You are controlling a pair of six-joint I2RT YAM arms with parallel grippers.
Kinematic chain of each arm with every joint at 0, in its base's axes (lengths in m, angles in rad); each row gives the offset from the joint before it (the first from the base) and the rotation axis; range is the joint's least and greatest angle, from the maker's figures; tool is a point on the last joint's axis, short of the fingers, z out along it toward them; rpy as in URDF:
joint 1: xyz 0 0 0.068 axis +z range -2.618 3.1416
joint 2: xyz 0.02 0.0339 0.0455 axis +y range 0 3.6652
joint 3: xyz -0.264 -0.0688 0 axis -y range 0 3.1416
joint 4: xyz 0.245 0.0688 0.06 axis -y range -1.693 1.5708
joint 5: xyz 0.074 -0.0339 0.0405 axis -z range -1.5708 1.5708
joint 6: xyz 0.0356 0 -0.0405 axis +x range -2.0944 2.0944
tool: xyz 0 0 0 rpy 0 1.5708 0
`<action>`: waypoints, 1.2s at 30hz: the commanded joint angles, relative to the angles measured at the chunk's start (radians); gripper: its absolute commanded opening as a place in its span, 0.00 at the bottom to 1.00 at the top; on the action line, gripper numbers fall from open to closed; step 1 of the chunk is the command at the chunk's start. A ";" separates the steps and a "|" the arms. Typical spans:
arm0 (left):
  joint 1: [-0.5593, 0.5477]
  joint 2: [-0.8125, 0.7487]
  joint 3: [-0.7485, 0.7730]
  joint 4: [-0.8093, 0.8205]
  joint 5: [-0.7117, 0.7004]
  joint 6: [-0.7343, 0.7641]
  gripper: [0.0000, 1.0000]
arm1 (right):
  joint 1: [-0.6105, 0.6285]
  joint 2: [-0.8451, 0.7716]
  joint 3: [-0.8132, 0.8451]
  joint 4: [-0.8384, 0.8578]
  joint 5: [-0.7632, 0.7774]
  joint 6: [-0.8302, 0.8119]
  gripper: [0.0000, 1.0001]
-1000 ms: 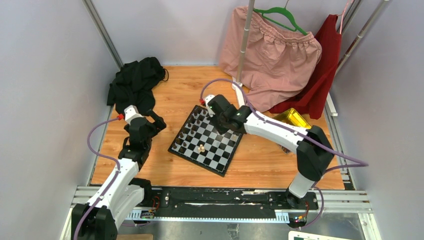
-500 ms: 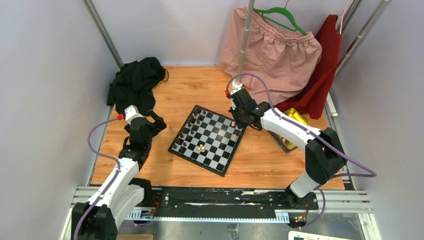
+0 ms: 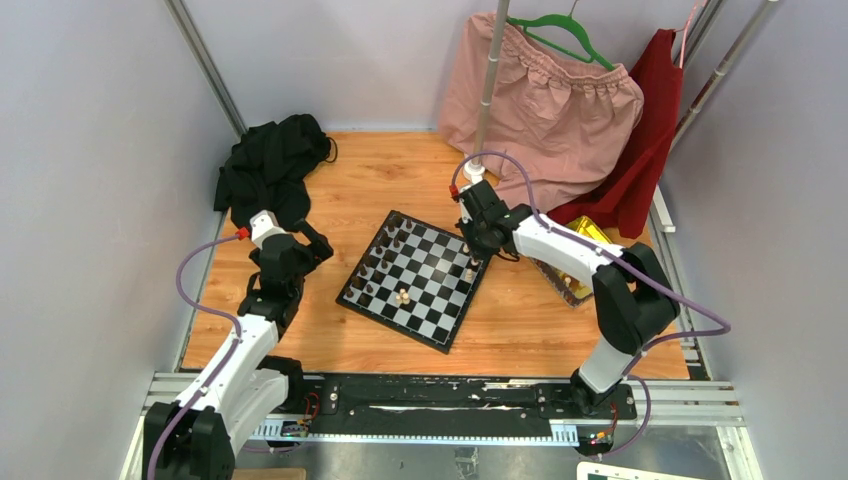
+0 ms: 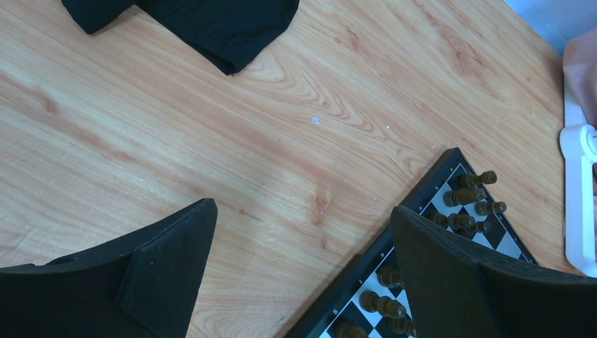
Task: Set up the chess pieces on the board
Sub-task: Place the chess piece on the chessboard.
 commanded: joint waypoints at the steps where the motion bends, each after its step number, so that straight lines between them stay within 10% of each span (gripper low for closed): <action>1: 0.007 0.007 -0.009 0.029 -0.001 0.017 1.00 | -0.014 0.030 -0.001 0.012 -0.020 0.016 0.00; 12: 0.007 0.010 -0.011 0.034 -0.002 0.018 1.00 | -0.016 0.065 -0.001 0.016 -0.021 0.019 0.02; 21: 0.007 0.009 -0.014 0.034 0.002 0.019 1.00 | -0.015 0.028 -0.001 0.014 -0.012 0.012 0.35; 36: 0.007 -0.002 -0.019 0.028 -0.002 0.018 1.00 | 0.110 -0.077 0.058 -0.007 0.095 -0.096 0.36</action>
